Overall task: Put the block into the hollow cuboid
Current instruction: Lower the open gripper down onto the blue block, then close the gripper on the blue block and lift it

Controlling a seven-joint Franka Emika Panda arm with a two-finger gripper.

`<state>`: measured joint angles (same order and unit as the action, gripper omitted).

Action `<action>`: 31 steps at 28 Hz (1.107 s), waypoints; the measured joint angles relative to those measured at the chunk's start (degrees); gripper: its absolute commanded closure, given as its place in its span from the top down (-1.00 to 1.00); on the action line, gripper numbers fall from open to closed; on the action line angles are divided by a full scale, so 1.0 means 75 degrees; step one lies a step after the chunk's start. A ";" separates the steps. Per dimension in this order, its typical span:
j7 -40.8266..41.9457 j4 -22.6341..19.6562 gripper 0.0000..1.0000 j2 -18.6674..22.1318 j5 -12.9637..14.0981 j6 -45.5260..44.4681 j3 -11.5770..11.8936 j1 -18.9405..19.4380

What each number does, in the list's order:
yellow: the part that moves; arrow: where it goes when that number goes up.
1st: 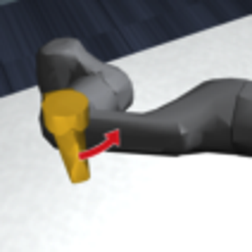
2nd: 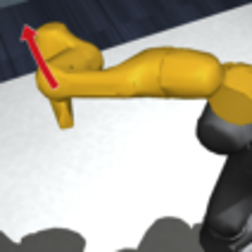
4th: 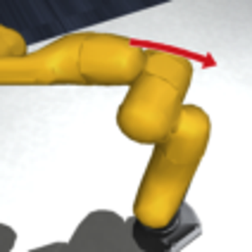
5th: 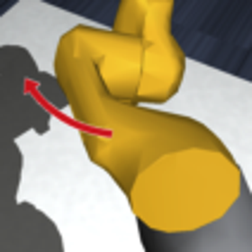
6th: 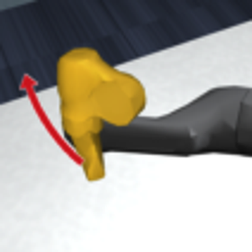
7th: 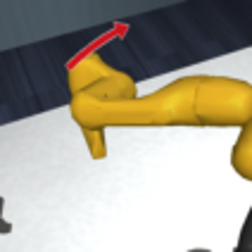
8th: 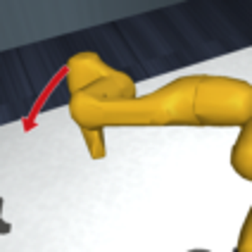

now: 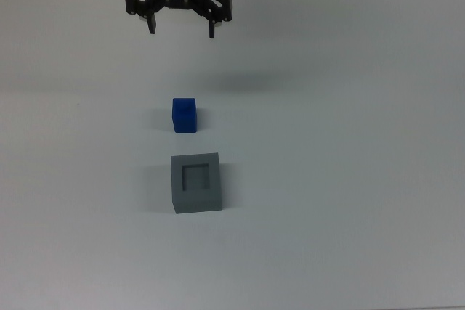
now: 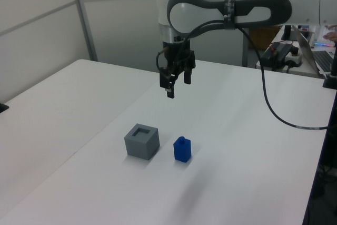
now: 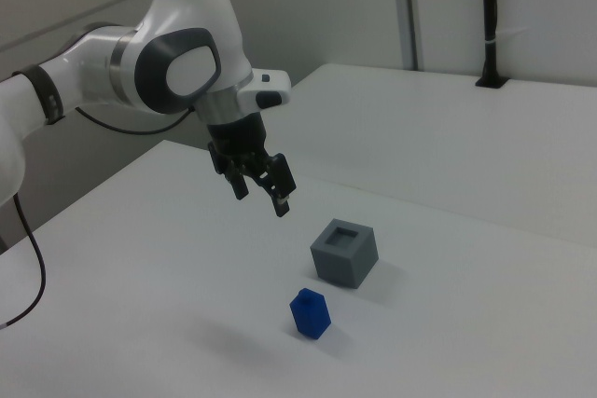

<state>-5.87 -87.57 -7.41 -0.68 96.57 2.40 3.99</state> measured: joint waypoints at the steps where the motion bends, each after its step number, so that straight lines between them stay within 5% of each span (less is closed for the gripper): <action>1: 0.0000 0.0000 1.00 0.0000 0.0000 0.0000 0.0000 0.0001; 5: 0.0272 -0.0384 1.00 -0.0004 0.0017 0.0396 -0.0028 0.0007; 18: 0.0467 -0.2890 1.00 -0.0225 0.0006 0.3067 -0.0056 0.0012; 31: 0.0468 -0.3205 0.95 -0.0926 -0.0132 0.4059 -0.0042 -0.0034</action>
<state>-2.36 -111.61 -14.35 -1.67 127.01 2.08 3.74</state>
